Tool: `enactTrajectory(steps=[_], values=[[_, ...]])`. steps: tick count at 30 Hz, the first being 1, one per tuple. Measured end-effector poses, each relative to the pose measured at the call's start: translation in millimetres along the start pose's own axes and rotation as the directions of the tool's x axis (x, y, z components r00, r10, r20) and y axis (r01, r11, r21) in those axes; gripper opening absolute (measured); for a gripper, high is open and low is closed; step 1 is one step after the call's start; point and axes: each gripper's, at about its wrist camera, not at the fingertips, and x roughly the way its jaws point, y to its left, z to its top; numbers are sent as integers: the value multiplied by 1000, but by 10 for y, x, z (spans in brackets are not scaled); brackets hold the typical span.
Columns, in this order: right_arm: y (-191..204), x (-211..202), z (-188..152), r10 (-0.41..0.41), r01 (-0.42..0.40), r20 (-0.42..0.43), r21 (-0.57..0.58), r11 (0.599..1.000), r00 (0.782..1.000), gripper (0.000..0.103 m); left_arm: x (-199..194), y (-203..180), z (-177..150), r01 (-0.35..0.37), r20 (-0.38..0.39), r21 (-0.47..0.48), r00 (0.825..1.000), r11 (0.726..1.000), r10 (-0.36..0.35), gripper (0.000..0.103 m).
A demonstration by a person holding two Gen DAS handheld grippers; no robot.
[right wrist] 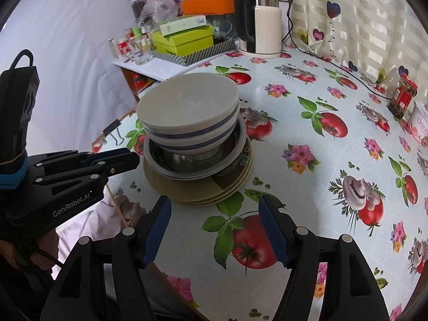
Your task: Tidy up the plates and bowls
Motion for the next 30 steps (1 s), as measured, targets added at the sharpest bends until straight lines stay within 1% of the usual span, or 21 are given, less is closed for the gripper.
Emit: enactTrajectory(steps=[30], values=[[49,39,-32,2,-2,-4,-2,1000,1000,71,57,11,-26,-11,-16,2,1000,1000,11,12]])
